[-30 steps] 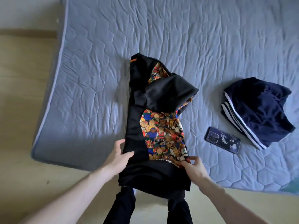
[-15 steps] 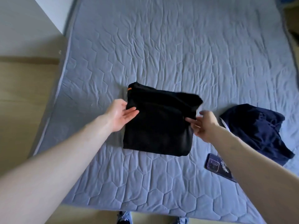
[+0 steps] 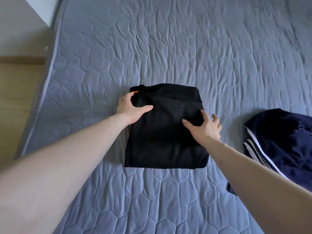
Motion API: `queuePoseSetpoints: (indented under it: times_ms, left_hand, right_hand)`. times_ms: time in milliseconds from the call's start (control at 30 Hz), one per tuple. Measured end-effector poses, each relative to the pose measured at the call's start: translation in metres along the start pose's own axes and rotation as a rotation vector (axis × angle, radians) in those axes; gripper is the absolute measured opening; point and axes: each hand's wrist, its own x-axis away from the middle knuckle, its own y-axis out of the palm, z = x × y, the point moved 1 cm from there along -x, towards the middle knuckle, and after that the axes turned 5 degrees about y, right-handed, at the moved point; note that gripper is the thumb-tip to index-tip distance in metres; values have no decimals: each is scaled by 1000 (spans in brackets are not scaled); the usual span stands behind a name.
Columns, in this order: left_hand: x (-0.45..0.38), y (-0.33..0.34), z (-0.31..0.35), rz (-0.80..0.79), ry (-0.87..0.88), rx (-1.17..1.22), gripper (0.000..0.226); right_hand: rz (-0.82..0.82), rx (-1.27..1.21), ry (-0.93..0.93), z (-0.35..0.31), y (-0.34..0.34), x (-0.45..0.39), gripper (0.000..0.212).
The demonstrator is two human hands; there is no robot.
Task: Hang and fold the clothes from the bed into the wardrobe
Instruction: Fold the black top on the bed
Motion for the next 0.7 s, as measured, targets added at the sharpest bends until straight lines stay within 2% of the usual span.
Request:
queuePoseSetpoints:
  times_ms: [100,200,267,333,433,500,600,633,700]
  left_hand:
    - [-23,-1,8,-79,61,-152,130]
    - [-46,4,12,-238,36,-232,150]
    - [-58,12,11,-306,-16,-172,150]
    - [-65,19,9,-307,-74,-102,141]
    - [-64,26,1,-365,-193,-48,152]
    - [-58,20,-10,-452,-215,42,139]
    - [-38,-2,-24,-677,-270,218,84]
    - [-29,-7,-29,-719,-287,273,69]
    - [-12,-7,-45,-705,-347,362,54]
  right_hand:
    - [-145,-102,6,14,8,-12,116]
    - [-199,-146,4,26,12,-25,127]
    - [-210,-200,12,32,13,-36,116]
    - [-245,-309,62,39,11,-45,105]
    - [-393,-511,170,52,4,-52,81]
    - [-518,-638,244,57,0,-48,64]
    - [-642,-727,354,53,-10,-40,41]
    - [-663,-717,372,49,-14,-39,36]
    - [-669,-648,406,43,-15,-38,32]
